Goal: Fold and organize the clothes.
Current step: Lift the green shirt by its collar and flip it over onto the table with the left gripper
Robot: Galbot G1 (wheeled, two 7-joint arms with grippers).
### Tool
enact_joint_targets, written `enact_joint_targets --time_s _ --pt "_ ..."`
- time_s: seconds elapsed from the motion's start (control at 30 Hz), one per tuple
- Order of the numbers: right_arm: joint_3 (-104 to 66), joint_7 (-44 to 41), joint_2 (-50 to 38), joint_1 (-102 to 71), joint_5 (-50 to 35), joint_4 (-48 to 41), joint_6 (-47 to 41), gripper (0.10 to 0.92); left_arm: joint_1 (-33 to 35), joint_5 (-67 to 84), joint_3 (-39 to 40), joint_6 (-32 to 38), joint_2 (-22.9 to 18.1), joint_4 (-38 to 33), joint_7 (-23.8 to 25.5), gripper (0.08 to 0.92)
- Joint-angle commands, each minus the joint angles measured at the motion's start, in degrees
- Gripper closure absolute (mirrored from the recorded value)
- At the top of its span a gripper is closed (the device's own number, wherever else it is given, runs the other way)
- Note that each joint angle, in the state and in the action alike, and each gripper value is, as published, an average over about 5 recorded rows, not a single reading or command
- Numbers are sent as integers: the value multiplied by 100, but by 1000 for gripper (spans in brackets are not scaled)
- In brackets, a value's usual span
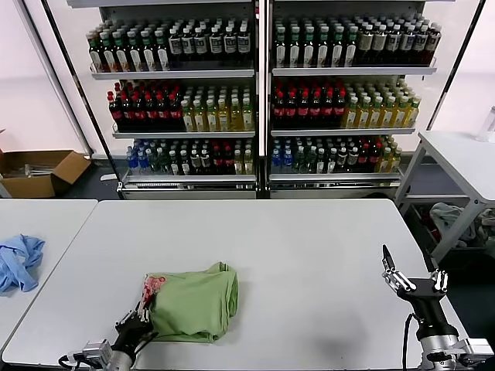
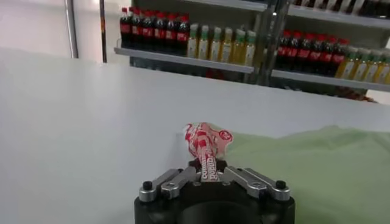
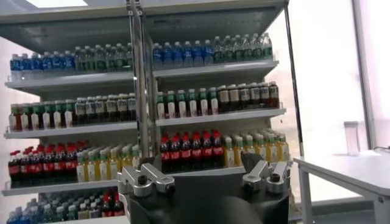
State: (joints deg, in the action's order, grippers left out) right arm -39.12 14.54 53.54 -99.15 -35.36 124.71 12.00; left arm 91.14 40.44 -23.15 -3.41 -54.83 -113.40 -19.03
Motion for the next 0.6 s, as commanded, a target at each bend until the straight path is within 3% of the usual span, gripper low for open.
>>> enact_joint_targets --time_s 0.03,0.17,0.4,0.5,0.6 --pt "5 3 -3 44 -4 25 -22 203 -77 212 -1008 -194 493 -781 -188 838" --pt "45 5 -16 130 -8 24 -49 203 -3 604 -2045 -570 787 -639 -324 838" --pt "140 8 -64 309 -27 -32 -76 203 140 852 -3794 -976 1292 -358 -152 839" --pt "157 8 -60 330 -28 -32 -83 203 58 719 -4161 -1054 1510 -478 -52 839" --pt "126 6 -61 285 -35 -18 -74 203 -54 403 -3972 -1047 1584 -808 113 839"
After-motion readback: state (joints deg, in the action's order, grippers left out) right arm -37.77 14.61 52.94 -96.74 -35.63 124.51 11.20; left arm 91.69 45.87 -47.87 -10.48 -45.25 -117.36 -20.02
